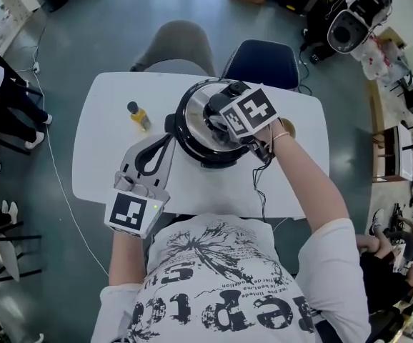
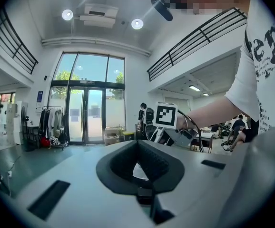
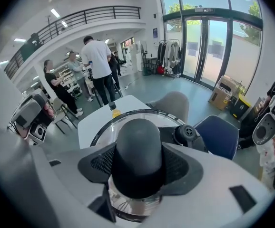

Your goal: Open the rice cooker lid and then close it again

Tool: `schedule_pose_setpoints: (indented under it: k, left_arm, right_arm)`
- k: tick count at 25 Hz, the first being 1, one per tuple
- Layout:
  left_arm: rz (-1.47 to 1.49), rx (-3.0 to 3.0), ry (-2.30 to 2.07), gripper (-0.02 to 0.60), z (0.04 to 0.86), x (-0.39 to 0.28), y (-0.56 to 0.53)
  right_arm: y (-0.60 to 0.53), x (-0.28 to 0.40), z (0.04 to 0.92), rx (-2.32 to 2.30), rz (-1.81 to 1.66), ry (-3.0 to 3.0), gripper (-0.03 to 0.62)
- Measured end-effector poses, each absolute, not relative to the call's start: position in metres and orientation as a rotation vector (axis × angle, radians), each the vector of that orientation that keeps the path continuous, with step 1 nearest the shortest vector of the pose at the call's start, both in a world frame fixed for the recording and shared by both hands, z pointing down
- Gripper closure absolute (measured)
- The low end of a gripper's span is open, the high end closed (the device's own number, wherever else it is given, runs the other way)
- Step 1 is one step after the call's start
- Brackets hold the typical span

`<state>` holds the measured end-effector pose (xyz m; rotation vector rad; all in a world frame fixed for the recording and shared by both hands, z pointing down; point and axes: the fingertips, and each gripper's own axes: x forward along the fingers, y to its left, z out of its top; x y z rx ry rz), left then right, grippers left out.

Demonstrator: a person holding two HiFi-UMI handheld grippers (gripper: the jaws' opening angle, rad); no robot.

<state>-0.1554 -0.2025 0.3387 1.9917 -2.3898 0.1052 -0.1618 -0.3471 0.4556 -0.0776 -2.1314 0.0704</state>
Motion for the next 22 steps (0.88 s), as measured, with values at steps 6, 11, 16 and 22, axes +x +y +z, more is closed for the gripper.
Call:
schedule_pose_setpoints:
  k: [6,11,16,22]
  left_arm:
    - [0.137,2.043,-2.382,0.568,0.333,-0.142,-0.210]
    - [0.145,2.081,-2.358,0.568,0.332,-0.126,-0.210]
    - [0.154,2.102,-2.317,0.568,0.337,-0.097,-0.222]
    - [0.164,2.139,-2.275,0.568,0.351,-0.044,-0.234]
  right_arm:
    - [-0.357,-0.144,0.436,-0.032,0.048,-2.180,0.303]
    - [-0.356,-0.117,0.431,-0.023,0.063,-2.200,0.303]
    - [-0.370,-0.073,0.430,0.004,0.087,-2.211,0.303]
    - [-0.378,-0.016,0.446,0.021,0.095,-2.182,0.303]
